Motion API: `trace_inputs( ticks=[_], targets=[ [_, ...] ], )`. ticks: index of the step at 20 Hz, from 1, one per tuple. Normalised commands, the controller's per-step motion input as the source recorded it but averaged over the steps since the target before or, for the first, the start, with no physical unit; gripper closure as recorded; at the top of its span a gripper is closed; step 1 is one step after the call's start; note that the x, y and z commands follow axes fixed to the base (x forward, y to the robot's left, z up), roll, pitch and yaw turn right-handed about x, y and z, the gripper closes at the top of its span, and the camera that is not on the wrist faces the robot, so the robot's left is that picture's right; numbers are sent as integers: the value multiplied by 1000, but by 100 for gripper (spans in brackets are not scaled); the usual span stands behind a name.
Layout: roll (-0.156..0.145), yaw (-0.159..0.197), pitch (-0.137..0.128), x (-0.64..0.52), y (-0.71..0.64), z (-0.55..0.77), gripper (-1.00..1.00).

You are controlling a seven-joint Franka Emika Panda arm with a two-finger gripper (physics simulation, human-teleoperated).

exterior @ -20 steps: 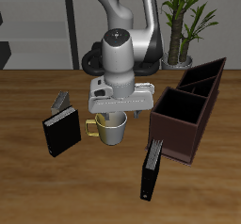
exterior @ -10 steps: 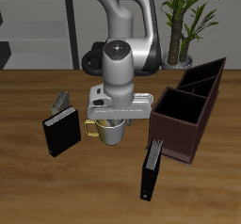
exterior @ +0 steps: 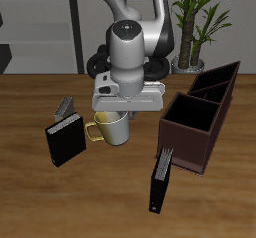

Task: Place the white-yellow mug into the left desk caddy's right compartment and place the left black book into the left desk caddy's back compartment and place the right black book into the left desk caddy's front compartment

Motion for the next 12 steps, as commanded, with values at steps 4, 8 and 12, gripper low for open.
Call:
trace_inputs(
  ticks=[4, 8, 12],
  targets=[
    [-39, -2, -86, -246, 123, 936, 100],
    [-60, -2, -65, -184, 84, 733, 100],
    [-37, 29, -83, -284, 374, 847, 100]
  ],
)
